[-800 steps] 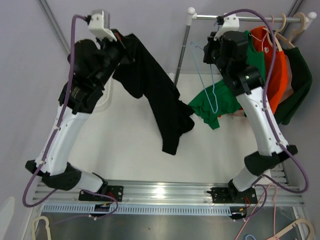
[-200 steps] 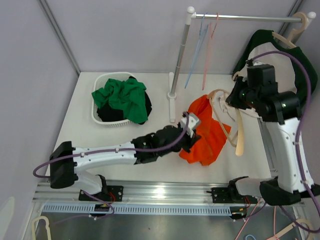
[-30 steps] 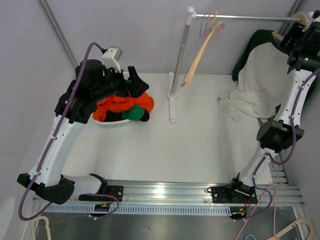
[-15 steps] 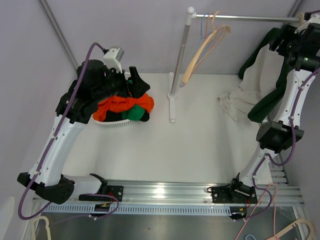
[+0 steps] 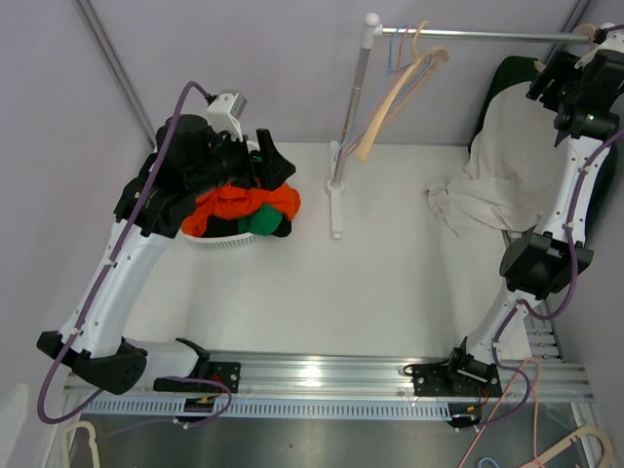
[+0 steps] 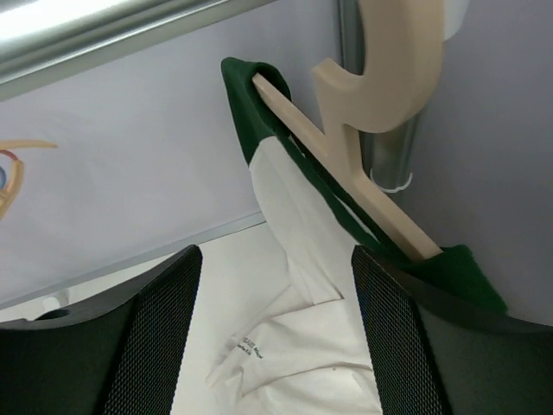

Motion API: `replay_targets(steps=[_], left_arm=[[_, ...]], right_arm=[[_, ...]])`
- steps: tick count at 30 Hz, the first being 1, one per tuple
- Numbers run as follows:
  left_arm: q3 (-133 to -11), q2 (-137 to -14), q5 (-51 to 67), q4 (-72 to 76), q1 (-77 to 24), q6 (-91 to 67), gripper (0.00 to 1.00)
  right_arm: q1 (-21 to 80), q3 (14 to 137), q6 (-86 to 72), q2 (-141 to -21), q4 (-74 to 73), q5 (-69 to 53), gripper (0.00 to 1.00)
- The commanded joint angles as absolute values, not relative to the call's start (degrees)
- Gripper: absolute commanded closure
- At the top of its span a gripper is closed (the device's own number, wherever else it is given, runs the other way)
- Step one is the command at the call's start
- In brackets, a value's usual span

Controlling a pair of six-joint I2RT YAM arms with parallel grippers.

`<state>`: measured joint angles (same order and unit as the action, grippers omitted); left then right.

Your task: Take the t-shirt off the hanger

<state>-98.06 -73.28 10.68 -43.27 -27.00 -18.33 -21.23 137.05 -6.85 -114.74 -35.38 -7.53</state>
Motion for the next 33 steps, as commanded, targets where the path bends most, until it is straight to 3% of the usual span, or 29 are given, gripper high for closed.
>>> replay_targets(steps=[1, 7, 19, 22, 33], left_arm=[[-100.37, -74.09, 10.99, -41.31, -28.21, -17.40, 0.01], [-99.41, -73.65, 10.37, -41.31, -29.09, -17.31, 0.01], [-100.11, -73.04, 10.28, -42.27, -29.18, -16.35, 0.00], [-101.42, -73.83, 10.37, -42.80, -29.09, -16.00, 0.01], [-106.35, -77.60, 10.46, -45.26, -29.18, -14.59, 0.00]], right_arm=[[-21.36, 136.32, -8.08, -111.10, -31.82, -10.89, 0.25], [-21.27, 131.05, -7.65, -104.68, -26.20, -4.85, 0.24], [-20.83, 134.30, -7.47, -105.55, -21.98, 4.39, 0.20], [-20.92, 135.52, -6.95, -106.96, -20.75, 3.87, 0.28], [-21.62, 138.60, -5.62, -113.46, -17.41, 2.64, 0.31]])
